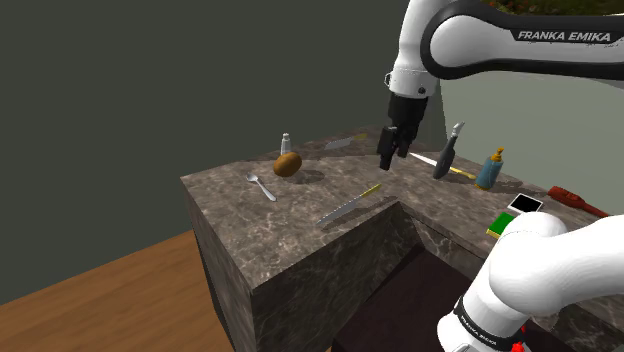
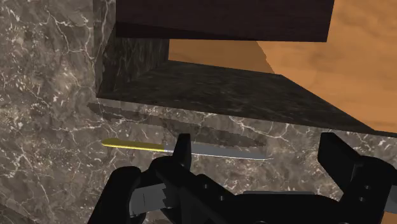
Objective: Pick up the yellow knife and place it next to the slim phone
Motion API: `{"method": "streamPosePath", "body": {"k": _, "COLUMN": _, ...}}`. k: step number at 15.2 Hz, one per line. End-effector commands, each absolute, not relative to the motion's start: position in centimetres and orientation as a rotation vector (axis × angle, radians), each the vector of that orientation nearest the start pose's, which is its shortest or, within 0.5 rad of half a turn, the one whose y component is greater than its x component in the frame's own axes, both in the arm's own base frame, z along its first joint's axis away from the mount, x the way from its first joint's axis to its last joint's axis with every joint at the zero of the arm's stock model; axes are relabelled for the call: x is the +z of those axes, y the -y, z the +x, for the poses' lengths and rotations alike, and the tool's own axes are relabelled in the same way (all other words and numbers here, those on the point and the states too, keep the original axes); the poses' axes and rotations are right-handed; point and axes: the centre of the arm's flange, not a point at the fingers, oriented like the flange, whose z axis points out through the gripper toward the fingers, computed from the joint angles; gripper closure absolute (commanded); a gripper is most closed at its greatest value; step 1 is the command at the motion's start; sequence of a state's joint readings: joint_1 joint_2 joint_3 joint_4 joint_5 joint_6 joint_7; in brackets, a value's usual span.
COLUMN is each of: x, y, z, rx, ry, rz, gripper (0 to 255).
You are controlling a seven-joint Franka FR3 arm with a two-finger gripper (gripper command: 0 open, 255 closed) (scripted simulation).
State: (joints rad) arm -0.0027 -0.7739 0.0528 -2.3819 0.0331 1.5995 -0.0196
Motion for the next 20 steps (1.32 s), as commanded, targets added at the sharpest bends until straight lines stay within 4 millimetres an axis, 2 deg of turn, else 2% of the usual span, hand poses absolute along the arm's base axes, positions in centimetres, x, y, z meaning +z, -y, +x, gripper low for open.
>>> {"method": "streamPosePath", "body": {"k": 1, "x": 57.7, "y": -2.3, "z": 31.2, "rx": 0.014, "ry": 0.084, "rz": -3.144, "gripper": 0}}
{"method": "streamPosePath", "body": {"k": 6, "x": 52.5, "y": 1.1, "z": 33.3, "rx": 0.018, "ry": 0.627, "rz": -3.085, "gripper": 0}}
{"method": "streamPosePath", "body": {"k": 11, "x": 47.4, "y": 3.6, "z": 36.5, "rx": 0.022, "ry": 1.152, "rz": -2.932, "gripper": 0}}
{"method": "streamPosePath", "body": {"k": 16, "x": 42.2, "y": 4.9, "z": 40.3, "rx": 0.025, "ry": 1.642, "rz": -2.690, "gripper": 0}}
{"method": "streamPosePath", "body": {"k": 20, "x": 38.1, "y": 4.9, "z": 43.6, "rx": 0.026, "ry": 2.000, "rz": -2.438, "gripper": 0}}
